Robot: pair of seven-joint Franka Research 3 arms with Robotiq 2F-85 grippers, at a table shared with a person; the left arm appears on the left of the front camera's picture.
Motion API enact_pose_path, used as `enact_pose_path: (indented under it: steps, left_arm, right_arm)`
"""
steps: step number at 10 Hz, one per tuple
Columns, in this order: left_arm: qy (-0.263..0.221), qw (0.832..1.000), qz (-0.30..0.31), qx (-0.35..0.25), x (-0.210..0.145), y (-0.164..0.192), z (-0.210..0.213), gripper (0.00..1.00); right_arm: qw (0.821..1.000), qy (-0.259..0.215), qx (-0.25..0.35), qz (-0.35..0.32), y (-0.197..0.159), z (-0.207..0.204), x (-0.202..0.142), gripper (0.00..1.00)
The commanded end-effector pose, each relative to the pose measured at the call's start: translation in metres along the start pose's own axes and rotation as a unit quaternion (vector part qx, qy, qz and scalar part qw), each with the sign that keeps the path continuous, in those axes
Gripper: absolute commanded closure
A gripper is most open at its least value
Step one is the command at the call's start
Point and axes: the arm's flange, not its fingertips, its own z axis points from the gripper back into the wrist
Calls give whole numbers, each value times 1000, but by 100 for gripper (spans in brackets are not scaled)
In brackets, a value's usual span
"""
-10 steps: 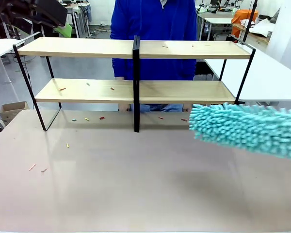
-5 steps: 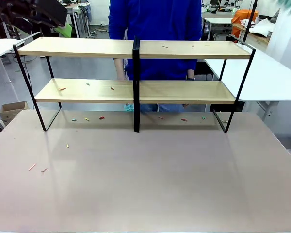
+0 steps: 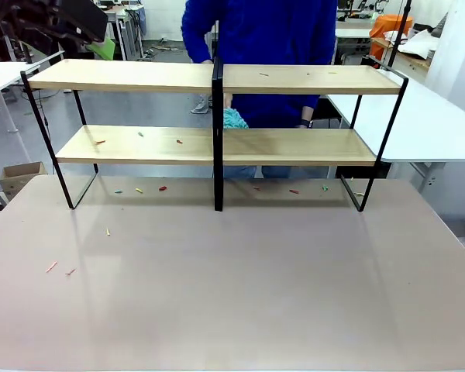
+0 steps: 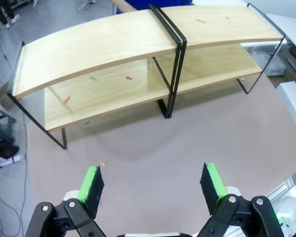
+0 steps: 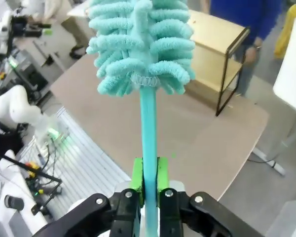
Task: Clean the shelves.
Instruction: Clean a randomly selected level of the Shelf with the Duster, then clean another randomly selected level of the Shelf with the Duster.
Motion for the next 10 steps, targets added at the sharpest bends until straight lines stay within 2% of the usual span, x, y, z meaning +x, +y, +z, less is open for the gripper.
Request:
enact_pose_path:
  steps: [1, 10]
  left_arm:
    - [0, 1000, 1, 1, 0, 1, 1, 0]
    - [0, 1000, 1, 1, 0, 1, 1, 0]
  right_arm:
    - [1000, 10, 14, 2, 7, 3, -4, 87]
    - [1000, 10, 14, 2, 7, 3, -4, 87]
